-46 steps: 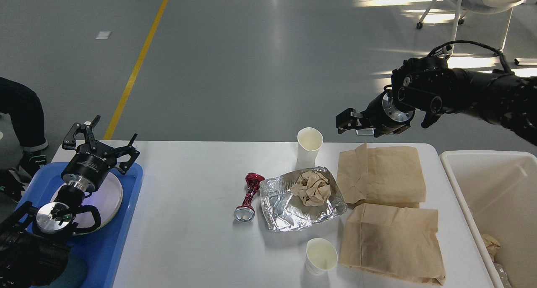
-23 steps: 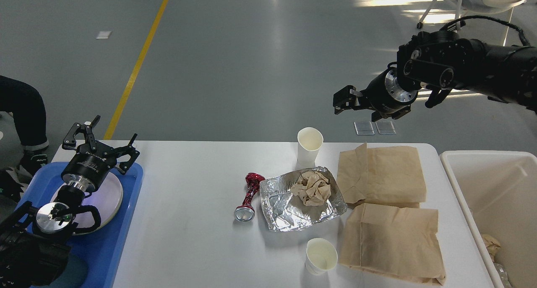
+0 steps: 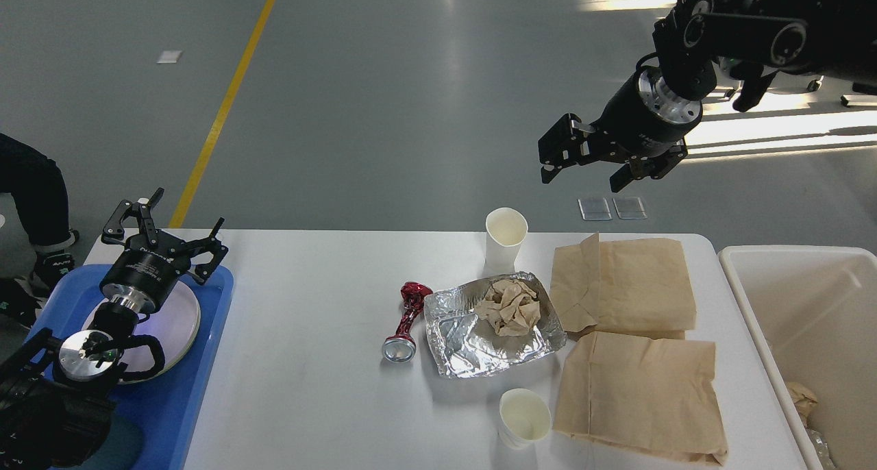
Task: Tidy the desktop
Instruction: 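Move the right gripper over the brown paper sheets, then lower the right gripper and grasp the nearer brown paper sheet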
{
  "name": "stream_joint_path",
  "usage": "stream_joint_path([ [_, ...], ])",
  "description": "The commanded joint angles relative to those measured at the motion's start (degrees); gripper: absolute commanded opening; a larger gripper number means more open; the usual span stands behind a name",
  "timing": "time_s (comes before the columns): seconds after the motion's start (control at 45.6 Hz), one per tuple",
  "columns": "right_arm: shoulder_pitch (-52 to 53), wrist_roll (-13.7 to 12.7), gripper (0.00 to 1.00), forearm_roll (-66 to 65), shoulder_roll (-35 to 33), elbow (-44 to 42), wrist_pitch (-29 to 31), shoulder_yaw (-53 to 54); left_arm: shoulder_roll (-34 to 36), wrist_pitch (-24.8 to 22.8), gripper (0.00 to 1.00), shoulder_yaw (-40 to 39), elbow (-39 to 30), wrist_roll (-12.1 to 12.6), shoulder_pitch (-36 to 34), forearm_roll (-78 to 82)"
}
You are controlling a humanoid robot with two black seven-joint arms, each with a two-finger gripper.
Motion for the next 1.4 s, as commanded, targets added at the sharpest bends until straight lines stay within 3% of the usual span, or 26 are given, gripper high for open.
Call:
stream_joint_path([
  [0.0,3.4,-0.1,1.0,-0.1,-0.1,2.9,1.2,-0.6,0.0,0.0,0.96,0.0,0.0,0.0,0.0,0.0],
  [0.263,1.5,-0.6,1.0,-3.1,0.0,2.2,1.9,-3.4,0.0,0.0,0.96,0.0,0.0,0.0,0.0,0.0],
  [0.723,-24.3,-0.9,1.0,-7.3,-3.1,-10.2,-2.7,-3.4,0.0,0.0,0.96,0.0,0.0,0.0,0.0,0.0],
  [0.942,-28.1,-0.8,1.0,-7.0,-5.5,-10.6,-2.5,-1.5,0.0,0.0,0.96,0.0,0.0,0.0,0.0,0.0],
  [1.38,-33.7,-0.9,1.0,9.7,-8.2,-10.6,-1.1,-1.9,0.0,0.1,0.96,0.0,0.0,0.0,0.0,0.0],
])
